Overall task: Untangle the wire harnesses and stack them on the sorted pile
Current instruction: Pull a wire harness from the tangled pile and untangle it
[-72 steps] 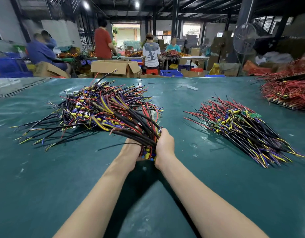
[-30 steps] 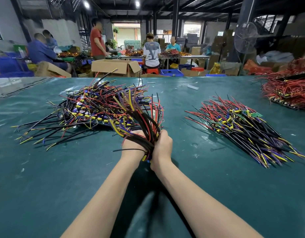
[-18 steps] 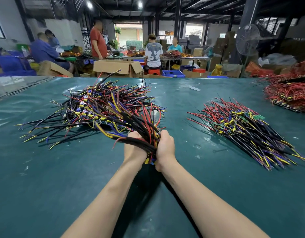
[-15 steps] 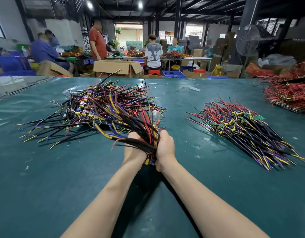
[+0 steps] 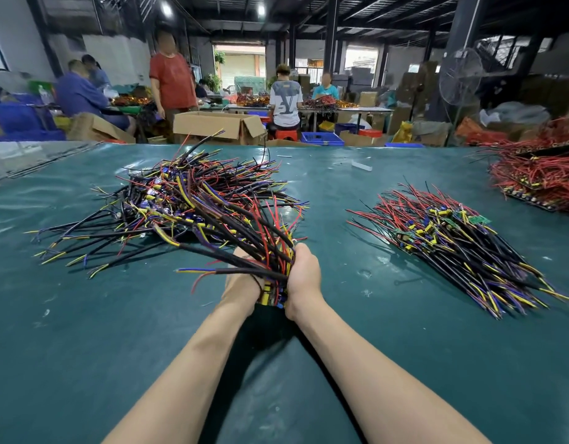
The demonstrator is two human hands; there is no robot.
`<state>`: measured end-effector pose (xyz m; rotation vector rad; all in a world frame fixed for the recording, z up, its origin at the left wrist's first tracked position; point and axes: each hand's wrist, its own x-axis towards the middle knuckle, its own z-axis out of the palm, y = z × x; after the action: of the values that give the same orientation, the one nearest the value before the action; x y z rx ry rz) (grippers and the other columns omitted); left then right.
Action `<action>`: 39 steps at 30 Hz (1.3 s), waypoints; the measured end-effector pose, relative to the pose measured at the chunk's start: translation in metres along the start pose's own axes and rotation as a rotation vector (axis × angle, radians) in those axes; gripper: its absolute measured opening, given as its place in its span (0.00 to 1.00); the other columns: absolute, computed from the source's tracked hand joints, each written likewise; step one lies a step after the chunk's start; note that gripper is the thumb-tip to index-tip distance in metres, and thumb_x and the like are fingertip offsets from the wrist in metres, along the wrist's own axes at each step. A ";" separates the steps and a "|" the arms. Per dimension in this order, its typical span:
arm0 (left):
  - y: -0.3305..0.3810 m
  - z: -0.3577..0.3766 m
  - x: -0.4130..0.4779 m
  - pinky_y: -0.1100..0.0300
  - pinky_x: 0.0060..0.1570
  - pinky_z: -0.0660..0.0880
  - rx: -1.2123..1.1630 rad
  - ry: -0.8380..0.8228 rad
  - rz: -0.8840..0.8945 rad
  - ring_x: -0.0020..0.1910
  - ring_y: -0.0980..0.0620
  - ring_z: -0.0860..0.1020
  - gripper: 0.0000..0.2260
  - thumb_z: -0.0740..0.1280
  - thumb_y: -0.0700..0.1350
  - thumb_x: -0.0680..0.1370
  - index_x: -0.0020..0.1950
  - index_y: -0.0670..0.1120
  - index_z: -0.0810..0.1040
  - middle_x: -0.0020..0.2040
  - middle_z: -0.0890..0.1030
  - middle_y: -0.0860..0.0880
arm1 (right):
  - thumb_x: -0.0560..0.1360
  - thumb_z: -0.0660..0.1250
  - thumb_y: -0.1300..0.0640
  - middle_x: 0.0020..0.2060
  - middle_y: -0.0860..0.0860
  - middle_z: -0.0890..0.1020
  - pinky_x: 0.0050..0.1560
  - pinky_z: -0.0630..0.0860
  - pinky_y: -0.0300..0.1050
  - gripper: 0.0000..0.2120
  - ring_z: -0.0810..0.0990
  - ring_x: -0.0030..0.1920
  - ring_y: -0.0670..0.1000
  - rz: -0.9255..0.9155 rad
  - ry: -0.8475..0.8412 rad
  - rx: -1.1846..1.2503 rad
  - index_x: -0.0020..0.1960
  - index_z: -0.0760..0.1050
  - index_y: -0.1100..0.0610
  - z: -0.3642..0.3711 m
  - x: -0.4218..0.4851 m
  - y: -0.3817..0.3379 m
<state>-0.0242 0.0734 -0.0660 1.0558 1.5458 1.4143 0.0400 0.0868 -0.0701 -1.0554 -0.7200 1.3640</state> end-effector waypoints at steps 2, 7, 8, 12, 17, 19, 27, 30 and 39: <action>0.002 -0.003 0.001 0.58 0.40 0.74 -0.045 -0.060 -0.012 0.40 0.48 0.76 0.13 0.55 0.33 0.80 0.37 0.43 0.70 0.37 0.75 0.44 | 0.75 0.53 0.57 0.26 0.50 0.70 0.33 0.67 0.43 0.16 0.68 0.29 0.52 0.028 -0.058 0.000 0.29 0.66 0.54 -0.002 0.001 -0.004; 0.004 -0.006 0.000 0.70 0.15 0.67 -0.181 -0.130 -0.208 0.15 0.62 0.71 0.15 0.54 0.34 0.80 0.34 0.44 0.66 0.16 0.72 0.53 | 0.76 0.58 0.39 0.48 0.55 0.83 0.50 0.79 0.54 0.23 0.82 0.47 0.57 0.144 -0.161 0.009 0.54 0.77 0.57 -0.006 0.002 -0.007; 0.005 -0.006 0.000 0.69 0.15 0.68 -0.204 -0.119 -0.229 0.15 0.61 0.71 0.15 0.54 0.34 0.80 0.34 0.44 0.66 0.15 0.72 0.53 | 0.76 0.58 0.38 0.53 0.56 0.82 0.55 0.77 0.58 0.25 0.81 0.53 0.59 0.136 -0.138 0.001 0.58 0.76 0.57 -0.005 0.003 -0.008; 0.010 -0.003 -0.003 0.63 0.23 0.73 -0.360 -0.084 -0.316 0.20 0.53 0.76 0.13 0.57 0.40 0.80 0.35 0.44 0.71 0.19 0.76 0.51 | 0.77 0.57 0.40 0.54 0.58 0.81 0.57 0.76 0.60 0.21 0.79 0.56 0.61 0.113 -0.070 -0.007 0.51 0.76 0.57 -0.004 0.005 -0.006; 0.016 -0.006 0.001 0.61 0.28 0.73 -0.405 0.118 -0.211 0.29 0.50 0.76 0.12 0.58 0.40 0.80 0.36 0.46 0.68 0.32 0.76 0.48 | 0.78 0.53 0.41 0.45 0.55 0.83 0.54 0.77 0.56 0.24 0.80 0.48 0.57 0.090 -0.305 0.029 0.51 0.78 0.58 -0.005 0.001 -0.004; 0.020 -0.013 0.003 0.65 0.20 0.72 -0.431 0.196 -0.153 0.23 0.56 0.76 0.13 0.58 0.40 0.81 0.36 0.47 0.68 0.27 0.76 0.50 | 0.79 0.57 0.49 0.45 0.55 0.81 0.48 0.77 0.52 0.18 0.80 0.44 0.54 0.063 -0.508 -0.027 0.59 0.75 0.61 -0.010 -0.001 -0.008; 0.019 -0.023 0.011 0.67 0.23 0.69 -0.469 0.266 -0.221 0.25 0.56 0.73 0.13 0.59 0.42 0.80 0.35 0.47 0.67 0.30 0.74 0.52 | 0.73 0.59 0.75 0.32 0.48 0.82 0.33 0.78 0.38 0.13 0.80 0.31 0.45 -0.002 -0.674 0.002 0.45 0.74 0.59 -0.017 -0.005 -0.013; 0.022 -0.023 0.014 0.71 0.17 0.64 -0.607 0.290 -0.270 0.14 0.61 0.69 0.14 0.58 0.41 0.80 0.34 0.47 0.65 0.16 0.71 0.55 | 0.75 0.58 0.71 0.27 0.49 0.81 0.30 0.77 0.34 0.10 0.79 0.28 0.44 0.071 -0.452 0.294 0.41 0.73 0.60 -0.024 0.004 -0.023; 0.019 -0.044 0.020 0.70 0.12 0.55 -1.065 0.103 -0.633 0.11 0.58 0.61 0.16 0.51 0.44 0.80 0.32 0.46 0.62 0.19 0.64 0.52 | 0.77 0.63 0.58 0.28 0.56 0.80 0.22 0.75 0.36 0.07 0.78 0.20 0.46 0.168 -0.021 0.654 0.42 0.72 0.60 -0.036 0.015 -0.026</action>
<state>-0.0711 0.0770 -0.0439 -0.1427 0.8119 1.4950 0.0851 0.0980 -0.0628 -0.5836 -0.1645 1.6028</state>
